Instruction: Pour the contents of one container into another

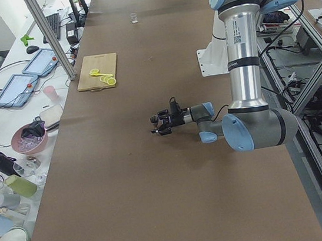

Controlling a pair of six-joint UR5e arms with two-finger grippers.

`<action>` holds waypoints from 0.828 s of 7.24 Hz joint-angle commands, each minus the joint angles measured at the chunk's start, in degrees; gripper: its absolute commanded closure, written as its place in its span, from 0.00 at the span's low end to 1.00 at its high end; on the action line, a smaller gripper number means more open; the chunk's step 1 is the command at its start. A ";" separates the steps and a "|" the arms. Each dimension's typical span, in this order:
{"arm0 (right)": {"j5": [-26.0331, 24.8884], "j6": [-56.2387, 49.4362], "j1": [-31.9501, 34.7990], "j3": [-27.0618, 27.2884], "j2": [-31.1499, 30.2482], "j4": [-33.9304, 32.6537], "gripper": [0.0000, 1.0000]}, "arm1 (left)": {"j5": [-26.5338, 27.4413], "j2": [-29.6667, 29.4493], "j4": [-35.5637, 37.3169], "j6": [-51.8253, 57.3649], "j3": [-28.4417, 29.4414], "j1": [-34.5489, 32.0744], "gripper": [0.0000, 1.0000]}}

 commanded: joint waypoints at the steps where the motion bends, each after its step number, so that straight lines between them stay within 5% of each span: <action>1: -0.50 0.51 -0.18 1.02 -0.41 -1.41 0.00 | 0.00 0.03 0.00 0.14 -0.47 0.01 0.02; 6: -2.26 0.51 -0.36 -2.76 -0.15 -0.97 0.00 | 0.00 3.79 -0.70 2.78 -5.81 0.09 0.02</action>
